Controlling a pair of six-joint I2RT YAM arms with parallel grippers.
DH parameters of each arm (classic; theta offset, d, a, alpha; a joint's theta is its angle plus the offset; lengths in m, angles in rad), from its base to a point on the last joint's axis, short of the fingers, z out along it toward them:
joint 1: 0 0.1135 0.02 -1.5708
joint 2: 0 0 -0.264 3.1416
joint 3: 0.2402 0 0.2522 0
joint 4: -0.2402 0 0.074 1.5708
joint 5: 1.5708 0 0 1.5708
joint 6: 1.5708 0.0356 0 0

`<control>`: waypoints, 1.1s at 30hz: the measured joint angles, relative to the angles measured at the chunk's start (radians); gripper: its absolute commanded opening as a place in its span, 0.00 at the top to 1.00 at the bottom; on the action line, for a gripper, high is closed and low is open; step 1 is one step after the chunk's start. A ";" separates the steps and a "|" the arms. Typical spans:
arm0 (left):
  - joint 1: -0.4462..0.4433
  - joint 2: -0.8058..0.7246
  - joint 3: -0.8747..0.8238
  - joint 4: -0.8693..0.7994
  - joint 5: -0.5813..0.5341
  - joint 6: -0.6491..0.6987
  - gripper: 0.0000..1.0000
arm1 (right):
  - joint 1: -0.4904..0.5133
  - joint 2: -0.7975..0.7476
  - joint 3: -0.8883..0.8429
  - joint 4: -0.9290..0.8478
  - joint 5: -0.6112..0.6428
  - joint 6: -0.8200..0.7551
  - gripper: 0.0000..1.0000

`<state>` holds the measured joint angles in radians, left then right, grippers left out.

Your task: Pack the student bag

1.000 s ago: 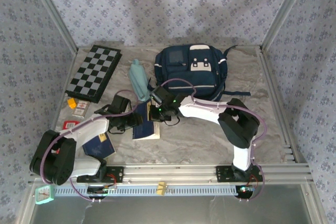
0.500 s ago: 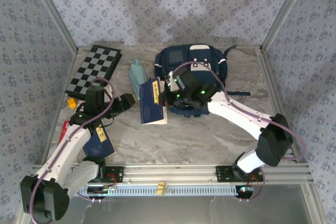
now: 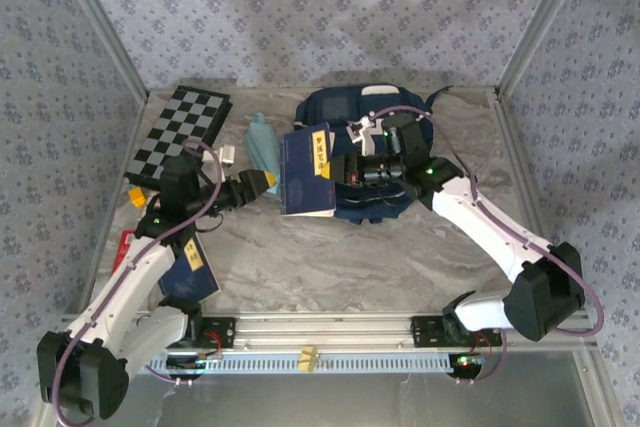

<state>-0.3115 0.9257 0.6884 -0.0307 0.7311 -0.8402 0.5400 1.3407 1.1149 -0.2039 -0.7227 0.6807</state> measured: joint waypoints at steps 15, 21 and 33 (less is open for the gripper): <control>-0.093 0.105 0.043 0.137 -0.006 -0.083 0.52 | -0.061 0.003 -0.013 0.143 -0.095 0.049 0.95; -0.113 0.109 0.060 0.154 -0.010 -0.101 0.62 | -0.069 0.009 -0.030 0.170 -0.106 0.053 0.95; -0.123 0.164 0.071 0.169 -0.051 -0.130 1.00 | -0.090 0.021 -0.063 0.166 -0.097 0.052 0.41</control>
<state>-0.4343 1.0901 0.7589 0.1387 0.6796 -0.9707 0.4500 1.3621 1.0515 -0.0383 -0.8200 0.7326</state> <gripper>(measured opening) 0.126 0.429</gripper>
